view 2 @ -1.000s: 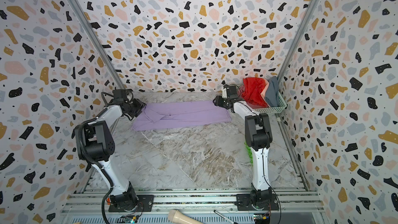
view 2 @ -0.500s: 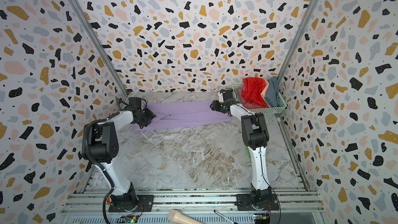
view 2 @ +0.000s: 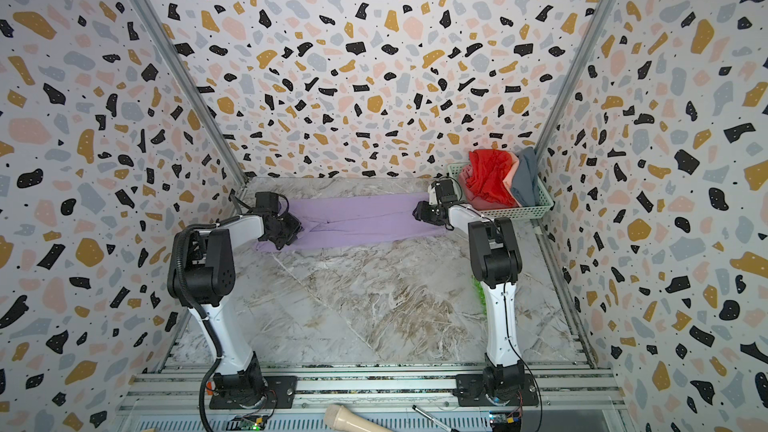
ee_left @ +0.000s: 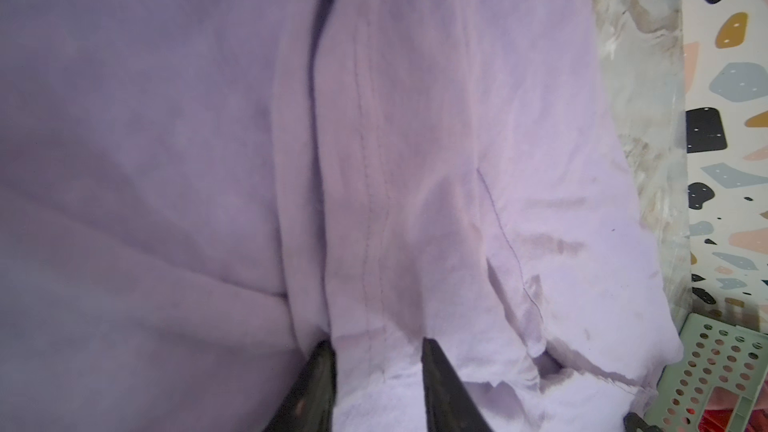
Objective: Fold and stack the t-shirts
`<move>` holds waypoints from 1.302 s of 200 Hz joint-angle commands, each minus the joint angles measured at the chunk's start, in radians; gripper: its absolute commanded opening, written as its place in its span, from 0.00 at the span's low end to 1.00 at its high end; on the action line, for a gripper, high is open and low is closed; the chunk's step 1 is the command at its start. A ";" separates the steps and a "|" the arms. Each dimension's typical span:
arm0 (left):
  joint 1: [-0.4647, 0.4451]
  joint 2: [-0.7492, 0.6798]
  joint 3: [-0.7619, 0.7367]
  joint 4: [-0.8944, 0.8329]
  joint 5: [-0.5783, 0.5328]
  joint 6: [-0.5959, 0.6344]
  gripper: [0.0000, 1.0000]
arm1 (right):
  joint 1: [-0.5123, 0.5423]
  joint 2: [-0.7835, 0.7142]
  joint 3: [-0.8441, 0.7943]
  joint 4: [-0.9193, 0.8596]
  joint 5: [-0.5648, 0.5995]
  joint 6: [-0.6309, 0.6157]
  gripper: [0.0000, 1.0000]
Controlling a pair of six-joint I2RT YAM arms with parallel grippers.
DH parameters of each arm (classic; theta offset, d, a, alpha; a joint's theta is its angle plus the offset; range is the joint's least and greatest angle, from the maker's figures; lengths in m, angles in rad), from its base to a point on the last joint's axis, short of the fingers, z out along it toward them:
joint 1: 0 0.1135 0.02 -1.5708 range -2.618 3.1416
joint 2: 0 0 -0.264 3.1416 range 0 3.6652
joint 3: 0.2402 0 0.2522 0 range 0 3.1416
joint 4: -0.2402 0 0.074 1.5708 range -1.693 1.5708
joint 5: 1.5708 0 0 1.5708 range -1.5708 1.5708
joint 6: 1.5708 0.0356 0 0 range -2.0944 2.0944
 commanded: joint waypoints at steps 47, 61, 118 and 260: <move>-0.026 -0.028 0.040 -0.014 -0.034 0.007 0.00 | -0.017 -0.039 -0.016 0.002 0.009 0.000 0.56; -0.031 -0.029 0.088 -0.060 -0.035 0.046 0.00 | -0.017 -0.037 -0.021 -0.006 0.009 -0.005 0.57; -0.100 0.067 0.310 -0.096 0.048 0.127 0.00 | -0.040 -0.057 -0.068 -0.012 0.004 -0.021 0.57; -0.105 0.092 0.427 -0.205 -0.102 0.282 0.55 | -0.057 -0.106 -0.014 -0.010 -0.010 -0.074 0.68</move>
